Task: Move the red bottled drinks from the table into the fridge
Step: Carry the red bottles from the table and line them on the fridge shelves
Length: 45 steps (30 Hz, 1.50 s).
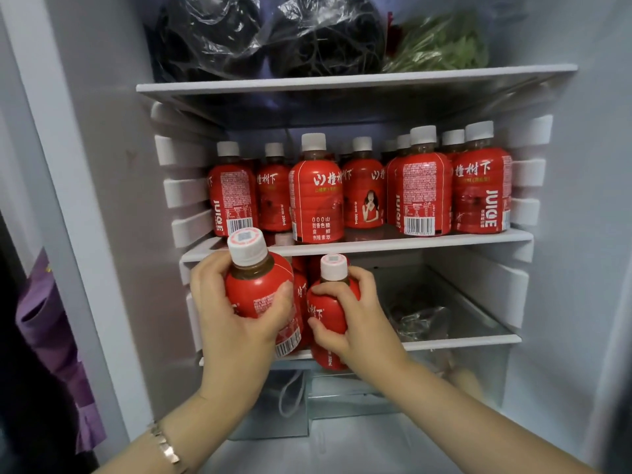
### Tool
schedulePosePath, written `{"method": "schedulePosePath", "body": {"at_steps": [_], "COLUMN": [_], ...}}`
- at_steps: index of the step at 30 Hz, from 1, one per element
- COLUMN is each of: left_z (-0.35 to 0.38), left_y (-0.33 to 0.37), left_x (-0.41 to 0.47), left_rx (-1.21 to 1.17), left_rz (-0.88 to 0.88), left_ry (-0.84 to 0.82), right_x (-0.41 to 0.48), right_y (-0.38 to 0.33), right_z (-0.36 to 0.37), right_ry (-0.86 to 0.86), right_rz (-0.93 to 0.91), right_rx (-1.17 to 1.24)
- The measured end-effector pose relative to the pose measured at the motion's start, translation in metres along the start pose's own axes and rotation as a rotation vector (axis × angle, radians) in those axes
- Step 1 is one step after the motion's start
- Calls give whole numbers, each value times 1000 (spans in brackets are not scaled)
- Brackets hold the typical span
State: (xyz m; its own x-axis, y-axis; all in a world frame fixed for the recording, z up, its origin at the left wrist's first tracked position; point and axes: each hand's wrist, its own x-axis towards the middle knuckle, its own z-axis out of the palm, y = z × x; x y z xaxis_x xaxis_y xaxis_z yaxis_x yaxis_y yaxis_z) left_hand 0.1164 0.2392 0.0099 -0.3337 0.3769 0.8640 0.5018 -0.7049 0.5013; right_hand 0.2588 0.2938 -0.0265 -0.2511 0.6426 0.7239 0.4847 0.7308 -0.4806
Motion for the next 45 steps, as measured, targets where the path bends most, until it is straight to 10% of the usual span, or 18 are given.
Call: {"method": "schedulePosePath", "body": {"at_steps": [14, 19, 23, 26, 35, 39, 42, 45], "left_z": [-5, -4, 7, 21, 60, 69, 69, 69], "left_y": [2, 3, 6, 15, 29, 25, 12, -5], "left_x": [1, -6, -13, -20, -33, -31, -25, -22], "left_rx": [-26, -57, -134, -210, -532, -109, 296, 502], "left_rz": [-74, -108, -135, -130, -477, -164, 204, 201], "left_ry": [-32, -135, -276, -389, -827, -896, -584, -368], "right_x": [25, 17, -10, -29, -45, -48, -48, -45], "right_y": [8, 12, 0, -11, 0, 10, 22, 30], "right_z": [13, 1, -19, -32, -67, -67, -63, -59], "right_ry": [75, -155, 220, 191, 81, 274, 464, 526], "right_rz": [88, 161, -3, -87, 105, 182, 250, 348], "right_rx": [-319, -148, 241, 486, 414, 261, 179, 141]}}
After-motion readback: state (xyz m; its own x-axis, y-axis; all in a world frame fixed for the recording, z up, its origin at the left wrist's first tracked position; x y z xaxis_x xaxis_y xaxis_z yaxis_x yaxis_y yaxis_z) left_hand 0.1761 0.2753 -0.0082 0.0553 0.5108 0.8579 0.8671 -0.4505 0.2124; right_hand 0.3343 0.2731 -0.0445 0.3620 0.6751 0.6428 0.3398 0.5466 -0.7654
